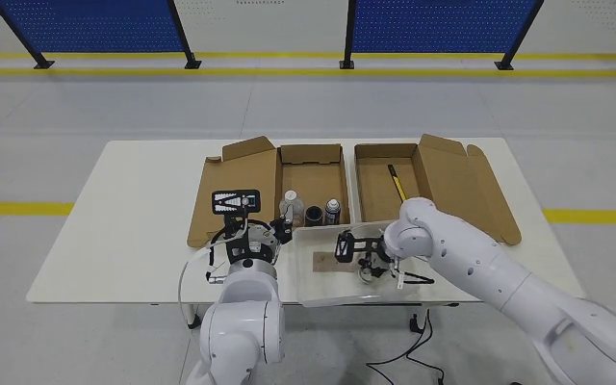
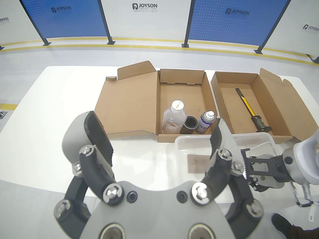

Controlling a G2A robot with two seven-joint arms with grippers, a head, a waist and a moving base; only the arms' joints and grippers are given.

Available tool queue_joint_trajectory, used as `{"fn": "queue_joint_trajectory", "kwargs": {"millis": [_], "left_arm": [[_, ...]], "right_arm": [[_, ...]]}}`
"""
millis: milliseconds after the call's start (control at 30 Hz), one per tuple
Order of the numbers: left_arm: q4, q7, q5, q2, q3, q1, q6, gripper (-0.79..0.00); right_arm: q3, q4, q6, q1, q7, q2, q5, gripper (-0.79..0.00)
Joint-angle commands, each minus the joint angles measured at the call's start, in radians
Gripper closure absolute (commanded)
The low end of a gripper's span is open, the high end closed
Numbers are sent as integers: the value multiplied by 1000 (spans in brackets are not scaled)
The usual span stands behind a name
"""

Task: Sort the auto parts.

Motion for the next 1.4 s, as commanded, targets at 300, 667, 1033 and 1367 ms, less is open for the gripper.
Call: {"fn": "queue_joint_trajectory", "kwargs": {"millis": [300,667,1033,1367], "left_arm": [[0,0,0,0,0,0,0,-785],[0,0,0,0,0,0,0,-785],[0,0,0,0,0,0,0,-785],[0,0,0,0,0,0,0,-785]], "right_arm": [[173,-75,-43,-92,-253,97,-31,0],[371,-152,-77,-255,-645,176,-106,0],[472,-104,-235,-413,-1037,186,3,0],[452,-14,-321,-425,-1185,136,54,0]]}}
